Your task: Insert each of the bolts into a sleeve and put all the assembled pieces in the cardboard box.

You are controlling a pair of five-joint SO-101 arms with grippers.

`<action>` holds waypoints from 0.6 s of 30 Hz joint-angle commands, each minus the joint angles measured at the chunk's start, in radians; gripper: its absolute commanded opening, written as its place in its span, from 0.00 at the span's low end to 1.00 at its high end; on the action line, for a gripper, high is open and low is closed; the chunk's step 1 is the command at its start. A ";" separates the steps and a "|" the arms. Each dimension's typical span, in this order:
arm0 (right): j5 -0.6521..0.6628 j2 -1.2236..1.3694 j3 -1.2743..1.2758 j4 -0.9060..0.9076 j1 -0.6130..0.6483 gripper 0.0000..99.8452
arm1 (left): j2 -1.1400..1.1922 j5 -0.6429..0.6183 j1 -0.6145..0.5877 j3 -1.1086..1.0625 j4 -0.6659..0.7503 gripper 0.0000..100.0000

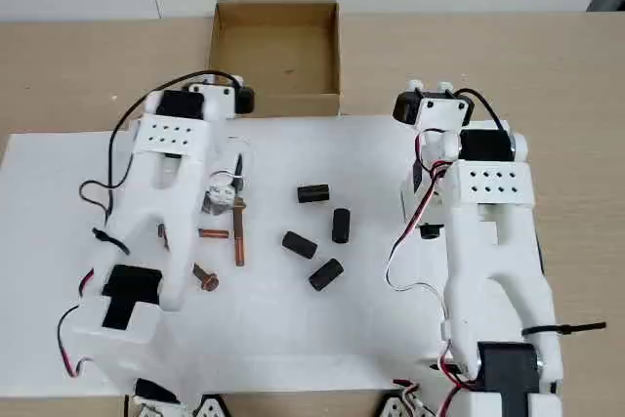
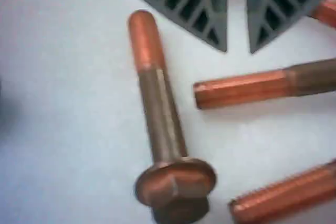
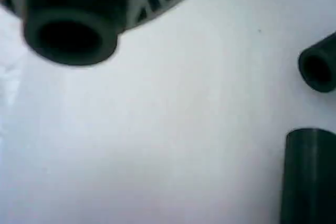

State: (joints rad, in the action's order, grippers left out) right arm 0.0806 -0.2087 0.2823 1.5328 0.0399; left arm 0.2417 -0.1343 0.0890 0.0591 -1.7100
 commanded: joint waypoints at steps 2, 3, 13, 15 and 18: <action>0.012 -0.047 -0.041 0.007 -0.010 0.00 | -0.005 -0.064 0.051 0.033 0.031 0.02; 0.012 -0.047 -0.041 0.008 -0.010 0.00 | -0.005 -0.075 0.057 0.033 0.034 0.02; 0.006 -0.044 -0.040 0.008 -0.010 0.00 | 0.109 -0.098 0.064 0.031 0.097 0.02; 0.006 -0.045 -0.031 0.008 -0.010 0.00 | 0.140 -0.098 0.060 0.035 0.114 0.02; 0.006 -0.050 0.002 0.005 -0.010 0.00 | 0.149 -0.098 0.057 0.035 0.143 0.02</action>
State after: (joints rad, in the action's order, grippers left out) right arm 0.0806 -0.2087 0.2839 1.5328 0.0414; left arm 0.3905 -0.2325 0.1550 0.0591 -1.6057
